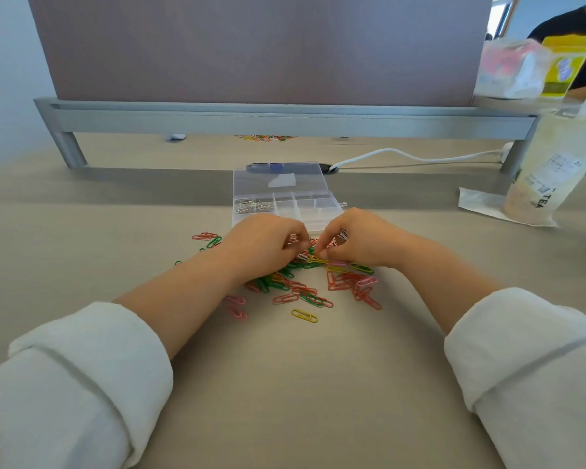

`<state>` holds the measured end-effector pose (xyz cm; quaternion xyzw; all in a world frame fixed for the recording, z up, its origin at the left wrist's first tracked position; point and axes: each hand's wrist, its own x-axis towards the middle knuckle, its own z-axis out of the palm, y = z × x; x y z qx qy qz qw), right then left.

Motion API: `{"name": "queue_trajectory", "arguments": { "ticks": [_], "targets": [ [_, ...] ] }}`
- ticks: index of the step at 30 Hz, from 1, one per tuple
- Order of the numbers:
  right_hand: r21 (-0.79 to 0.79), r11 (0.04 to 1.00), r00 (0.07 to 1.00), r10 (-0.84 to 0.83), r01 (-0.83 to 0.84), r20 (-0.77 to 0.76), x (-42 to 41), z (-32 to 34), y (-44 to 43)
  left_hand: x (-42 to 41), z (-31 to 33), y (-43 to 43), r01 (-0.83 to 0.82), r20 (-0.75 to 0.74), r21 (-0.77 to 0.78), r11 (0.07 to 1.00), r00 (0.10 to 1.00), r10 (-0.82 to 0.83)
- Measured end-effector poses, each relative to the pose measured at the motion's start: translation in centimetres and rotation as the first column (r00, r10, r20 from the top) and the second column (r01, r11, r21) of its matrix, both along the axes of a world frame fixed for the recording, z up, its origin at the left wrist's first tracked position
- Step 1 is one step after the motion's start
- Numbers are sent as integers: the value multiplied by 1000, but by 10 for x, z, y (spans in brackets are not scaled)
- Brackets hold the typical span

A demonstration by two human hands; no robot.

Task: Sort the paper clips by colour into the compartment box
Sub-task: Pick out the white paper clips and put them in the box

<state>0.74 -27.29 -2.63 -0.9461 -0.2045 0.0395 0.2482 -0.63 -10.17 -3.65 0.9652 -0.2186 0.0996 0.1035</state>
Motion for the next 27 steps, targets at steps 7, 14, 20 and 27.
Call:
{"name": "queue_trajectory", "arguments": {
  "ticks": [7, 14, 20, 27],
  "targets": [
    [-30, 999, 999, 30, -30, -15, -1, 5, -3, -4, 4, -1, -20, 15, 124, 992, 1000, 19],
    [-118, 992, 998, 56, -54, 15, -3, 5, 0, -5, 3, 2, -10, 21, 135, 991, 1000, 7],
    [-126, 991, 999, 38, -35, 20, 1, 4, 0, -4, 6, 4, 31, -10, 127, 991, 1000, -30],
    [-126, 992, 999, 2, 3, 41, 3, 3, -3, -3, 8, 6, 44, -17, 123, 991, 999, -42]
  ]
}}
